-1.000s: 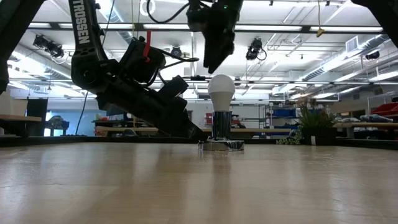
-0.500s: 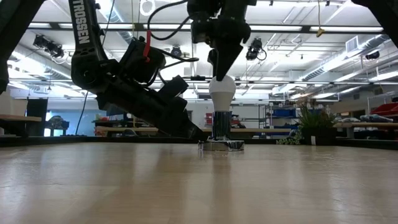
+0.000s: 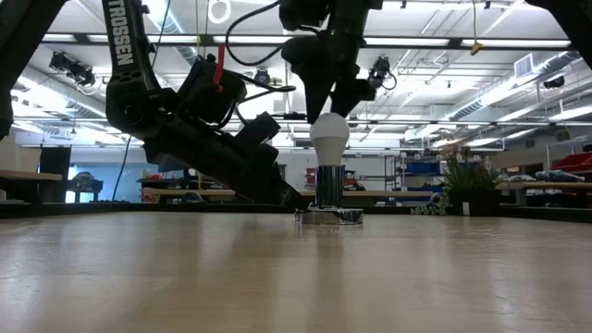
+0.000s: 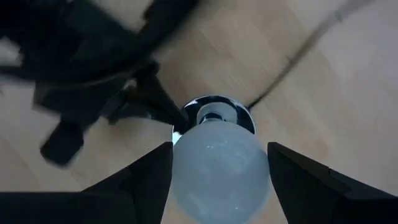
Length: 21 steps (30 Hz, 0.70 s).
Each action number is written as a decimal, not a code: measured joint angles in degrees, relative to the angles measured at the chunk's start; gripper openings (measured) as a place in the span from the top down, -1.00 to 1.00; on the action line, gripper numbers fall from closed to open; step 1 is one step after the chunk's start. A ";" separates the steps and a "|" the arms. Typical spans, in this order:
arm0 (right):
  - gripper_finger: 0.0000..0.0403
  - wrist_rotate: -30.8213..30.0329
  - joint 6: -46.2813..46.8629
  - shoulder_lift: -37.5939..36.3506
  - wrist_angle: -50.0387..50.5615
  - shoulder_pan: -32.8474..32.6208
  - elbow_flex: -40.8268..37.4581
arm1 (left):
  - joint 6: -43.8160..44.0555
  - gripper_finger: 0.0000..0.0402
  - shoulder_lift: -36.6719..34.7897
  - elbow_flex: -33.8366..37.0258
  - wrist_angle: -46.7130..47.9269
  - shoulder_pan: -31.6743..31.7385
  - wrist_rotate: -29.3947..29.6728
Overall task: Screw lightbulb
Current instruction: Insert the lightbulb into the lamp socket
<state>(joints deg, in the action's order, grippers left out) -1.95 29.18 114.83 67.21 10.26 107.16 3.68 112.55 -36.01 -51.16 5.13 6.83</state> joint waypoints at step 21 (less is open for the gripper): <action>-0.48 2.10 -43.12 0.35 5.87 -0.48 7.55 | 0.00 0.99 -0.02 0.00 0.13 0.00 0.00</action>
<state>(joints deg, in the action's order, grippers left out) 0.14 -13.94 115.18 73.08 9.78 114.71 3.68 112.53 -36.01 -51.02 5.13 6.83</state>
